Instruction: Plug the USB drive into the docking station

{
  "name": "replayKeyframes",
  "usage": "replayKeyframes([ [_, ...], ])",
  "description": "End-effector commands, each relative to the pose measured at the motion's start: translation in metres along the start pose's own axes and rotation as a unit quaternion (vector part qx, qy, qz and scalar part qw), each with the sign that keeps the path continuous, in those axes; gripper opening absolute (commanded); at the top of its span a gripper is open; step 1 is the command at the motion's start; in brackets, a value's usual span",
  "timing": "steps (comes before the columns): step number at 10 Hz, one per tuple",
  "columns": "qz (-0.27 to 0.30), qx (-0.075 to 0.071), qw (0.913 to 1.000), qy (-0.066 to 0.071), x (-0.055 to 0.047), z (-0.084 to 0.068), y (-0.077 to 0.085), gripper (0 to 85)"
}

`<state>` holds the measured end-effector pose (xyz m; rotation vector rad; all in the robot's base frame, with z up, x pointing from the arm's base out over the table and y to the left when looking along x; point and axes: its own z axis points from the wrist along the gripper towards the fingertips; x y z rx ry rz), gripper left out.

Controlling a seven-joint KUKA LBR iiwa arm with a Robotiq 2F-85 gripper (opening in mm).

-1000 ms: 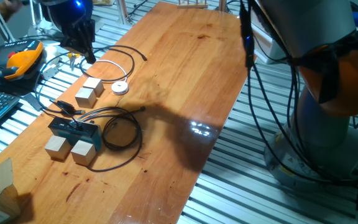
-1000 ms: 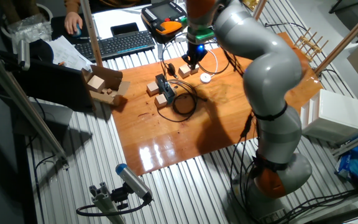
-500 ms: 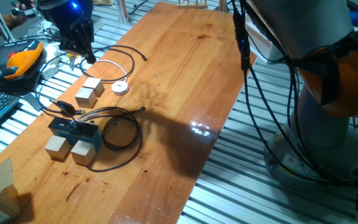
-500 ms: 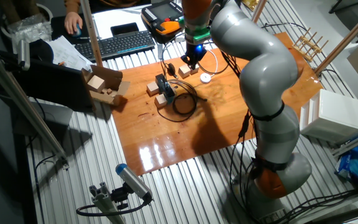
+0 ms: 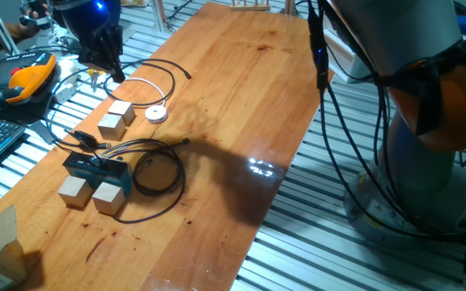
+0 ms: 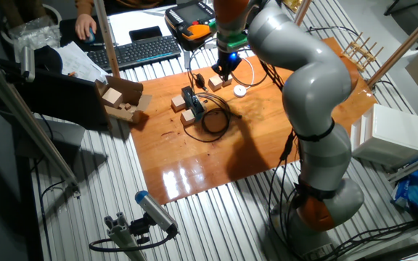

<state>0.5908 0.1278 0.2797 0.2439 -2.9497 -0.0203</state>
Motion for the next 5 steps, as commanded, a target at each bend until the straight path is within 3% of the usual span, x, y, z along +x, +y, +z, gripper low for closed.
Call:
replayKeyframes([
  [1, 0.013, 0.000, 0.9999, 0.000, 0.0000, -0.0001, 0.0001, 0.0],
  [5, 0.047, 0.002, 0.9989, -0.007, -0.0001, -0.0002, 0.0002, 0.0],
])
